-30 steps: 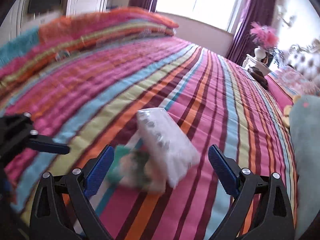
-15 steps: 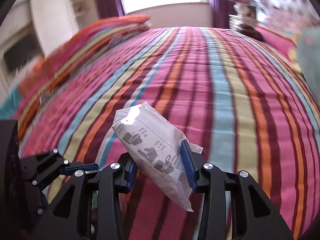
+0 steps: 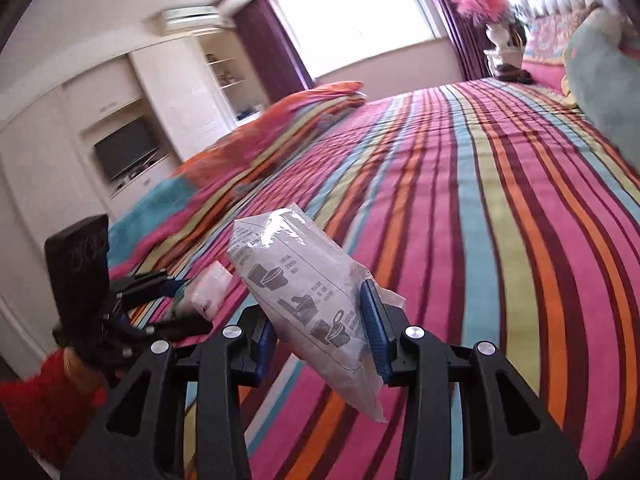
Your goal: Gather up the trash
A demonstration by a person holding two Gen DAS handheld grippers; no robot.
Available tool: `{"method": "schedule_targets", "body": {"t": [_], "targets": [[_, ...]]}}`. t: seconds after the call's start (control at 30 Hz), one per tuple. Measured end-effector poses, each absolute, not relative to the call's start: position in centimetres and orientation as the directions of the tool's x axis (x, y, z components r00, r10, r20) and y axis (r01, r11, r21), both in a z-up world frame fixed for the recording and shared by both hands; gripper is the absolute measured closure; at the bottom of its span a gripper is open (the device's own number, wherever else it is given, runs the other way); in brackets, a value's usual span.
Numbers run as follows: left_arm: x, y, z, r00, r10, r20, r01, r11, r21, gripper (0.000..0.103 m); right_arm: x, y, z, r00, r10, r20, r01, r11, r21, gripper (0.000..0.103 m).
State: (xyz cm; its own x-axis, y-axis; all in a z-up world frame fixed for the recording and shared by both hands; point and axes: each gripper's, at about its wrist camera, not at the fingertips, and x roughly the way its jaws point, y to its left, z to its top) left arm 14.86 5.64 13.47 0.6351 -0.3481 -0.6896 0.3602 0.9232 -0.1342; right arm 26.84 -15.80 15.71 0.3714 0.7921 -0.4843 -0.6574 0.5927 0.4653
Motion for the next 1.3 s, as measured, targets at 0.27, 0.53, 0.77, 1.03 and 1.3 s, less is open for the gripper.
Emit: {"method": "schedule_targets", "body": {"t": [0.27, 0.53, 0.77, 1.03, 1.3], "targets": [[1.0, -0.1, -1.8, 0.352, -0.319, -0.880, 0.228, 0.941, -0.250, 0.039, 10.0, -16.9, 4.7, 0.209, 0.690, -0.693, -0.513, 0.681, 0.523, 0.066], [2.0, -2.4, -8.8, 0.225, -0.171, -0.959, 0.142, 0.980, -0.141, 0.024, 5.4, -15.0, -2.5, 0.128, 0.538, -0.833, -0.510, 0.756, 0.410, 0.066], [1.2, -1.5, -8.1, 0.274, -0.135, -0.952, 0.064, 0.990, -0.121, 0.006, 3.5, -15.3, -2.8, 0.119, 0.499, -0.858, -0.490, 0.781, 0.386, 0.014], [2.3, -0.6, -5.2, 0.341, -0.061, -0.938, 0.026, 0.998, -0.055, 0.006, 7.4, -13.5, 0.2, 0.176, 0.413, -0.893, -0.445, 0.843, 0.303, 0.012], [2.7, 0.0, -1.7, 0.404, -0.034, -0.914, -0.041, 0.998, -0.055, 0.006, 7.7, -13.3, 4.3, 0.268, 0.340, -0.902, -0.368, 0.901, 0.230, 0.012]]}}
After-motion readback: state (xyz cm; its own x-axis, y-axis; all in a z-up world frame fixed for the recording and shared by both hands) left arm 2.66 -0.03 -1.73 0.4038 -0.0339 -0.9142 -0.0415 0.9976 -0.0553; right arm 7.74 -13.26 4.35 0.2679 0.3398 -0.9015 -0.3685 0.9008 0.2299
